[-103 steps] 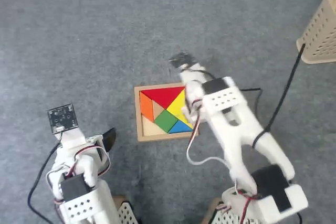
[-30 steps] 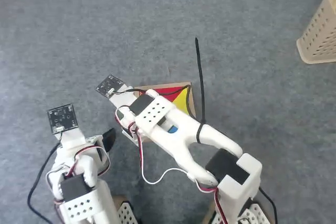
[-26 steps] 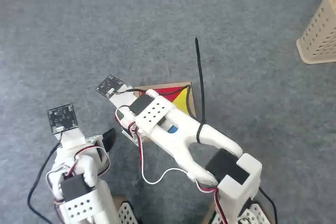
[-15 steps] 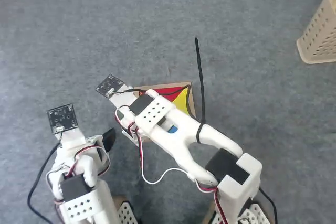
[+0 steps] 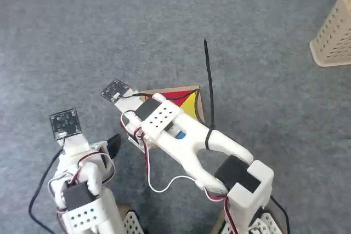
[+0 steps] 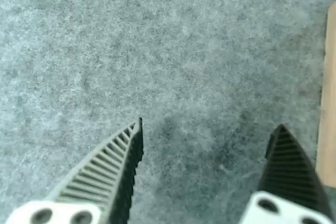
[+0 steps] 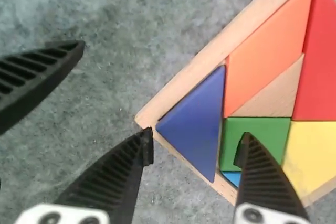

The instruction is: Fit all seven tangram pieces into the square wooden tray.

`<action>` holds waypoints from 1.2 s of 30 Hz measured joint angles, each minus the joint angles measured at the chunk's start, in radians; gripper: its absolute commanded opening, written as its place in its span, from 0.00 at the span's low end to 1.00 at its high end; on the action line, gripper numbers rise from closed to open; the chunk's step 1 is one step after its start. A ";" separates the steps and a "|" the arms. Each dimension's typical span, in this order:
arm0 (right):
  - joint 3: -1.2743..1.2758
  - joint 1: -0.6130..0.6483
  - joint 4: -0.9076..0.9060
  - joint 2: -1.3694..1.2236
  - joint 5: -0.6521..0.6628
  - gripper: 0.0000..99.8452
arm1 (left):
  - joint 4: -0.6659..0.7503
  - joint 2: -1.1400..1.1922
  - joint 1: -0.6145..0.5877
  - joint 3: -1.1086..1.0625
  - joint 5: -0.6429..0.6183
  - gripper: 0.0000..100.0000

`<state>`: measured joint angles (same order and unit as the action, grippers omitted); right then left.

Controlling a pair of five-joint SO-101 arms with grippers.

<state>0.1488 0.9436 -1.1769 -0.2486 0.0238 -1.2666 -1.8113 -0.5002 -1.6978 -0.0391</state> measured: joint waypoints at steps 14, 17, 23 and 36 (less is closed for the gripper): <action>0.009 0.000 0.000 0.000 0.008 0.01 | 0.000 0.000 0.000 0.000 0.000 0.35; 0.034 0.000 0.011 0.005 0.008 0.01 | 0.000 0.000 0.000 0.000 0.000 0.35; 0.049 0.000 0.029 0.014 0.008 0.01 | 0.000 0.000 0.000 0.000 0.000 0.35; 0.049 -0.015 0.049 -0.012 0.008 0.01 | 0.000 0.000 0.000 0.000 0.000 0.35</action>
<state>0.1979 0.9283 -1.1278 -0.2608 0.0315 -1.2666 -1.8113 -0.5002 -1.6978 -0.0391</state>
